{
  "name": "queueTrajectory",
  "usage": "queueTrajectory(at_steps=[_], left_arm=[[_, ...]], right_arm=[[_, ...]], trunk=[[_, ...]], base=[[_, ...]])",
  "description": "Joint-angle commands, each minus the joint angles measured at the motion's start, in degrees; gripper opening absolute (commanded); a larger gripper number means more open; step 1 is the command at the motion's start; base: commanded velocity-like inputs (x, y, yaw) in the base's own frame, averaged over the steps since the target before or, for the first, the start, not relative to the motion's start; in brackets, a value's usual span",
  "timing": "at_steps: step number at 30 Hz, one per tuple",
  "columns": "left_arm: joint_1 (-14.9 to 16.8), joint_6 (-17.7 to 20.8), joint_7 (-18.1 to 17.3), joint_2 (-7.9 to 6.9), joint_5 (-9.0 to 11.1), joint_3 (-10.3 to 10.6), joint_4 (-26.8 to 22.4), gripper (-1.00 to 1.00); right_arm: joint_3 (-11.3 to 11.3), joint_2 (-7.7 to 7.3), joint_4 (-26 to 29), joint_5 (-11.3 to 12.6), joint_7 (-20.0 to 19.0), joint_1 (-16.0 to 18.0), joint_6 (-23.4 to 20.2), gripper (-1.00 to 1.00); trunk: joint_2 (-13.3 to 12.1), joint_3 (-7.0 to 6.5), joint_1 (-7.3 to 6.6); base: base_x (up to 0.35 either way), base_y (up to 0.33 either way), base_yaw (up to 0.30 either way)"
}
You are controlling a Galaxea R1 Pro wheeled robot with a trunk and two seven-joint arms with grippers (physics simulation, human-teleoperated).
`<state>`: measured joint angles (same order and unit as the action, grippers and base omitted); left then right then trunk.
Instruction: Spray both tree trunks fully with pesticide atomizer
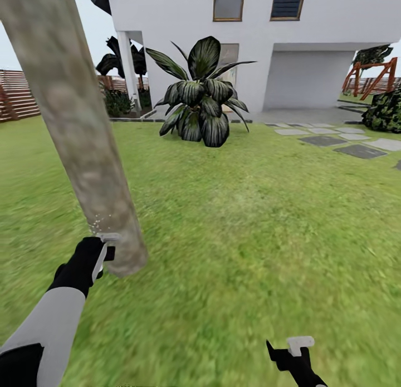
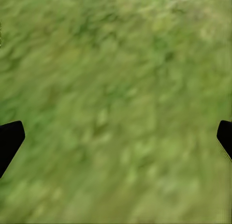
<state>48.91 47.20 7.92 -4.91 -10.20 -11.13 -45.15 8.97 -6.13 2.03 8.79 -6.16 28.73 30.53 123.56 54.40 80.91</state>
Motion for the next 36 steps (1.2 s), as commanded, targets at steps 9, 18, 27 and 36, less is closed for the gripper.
queueTrajectory(at_steps=[9,18,27,36], left_arm=[[0.13,0.26,-0.05,-0.10,-0.41,-0.03,-0.03,-1.00],[0.13,0.34,-0.01,-0.06,-0.43,-0.03,-0.10,-1.00],[-0.02,1.39,0.04,0.02,-0.44,-0.17,-0.06,-1.00],[-0.64,1.40,0.08,0.09,-0.36,-0.22,-0.03,-1.00]], right_arm=[[0.35,-0.02,-0.01,0.62,-0.34,0.01,0.15,1.00],[0.35,-0.02,-0.03,0.62,-0.34,0.01,0.15,1.00],[0.35,-0.03,-0.01,0.62,-0.34,0.01,0.16,1.00],[0.35,-0.02,-0.01,0.62,-0.34,0.01,0.15,1.00]], trunk=[[0.02,0.05,0.00],[0.02,0.05,0.00],[0.02,0.05,0.00],[0.02,0.05,0.00]], base=[[0.037,-0.276,0.260],[0.021,-0.274,0.015],[0.264,-0.162,0.082],[0.226,-0.199,0.272]])
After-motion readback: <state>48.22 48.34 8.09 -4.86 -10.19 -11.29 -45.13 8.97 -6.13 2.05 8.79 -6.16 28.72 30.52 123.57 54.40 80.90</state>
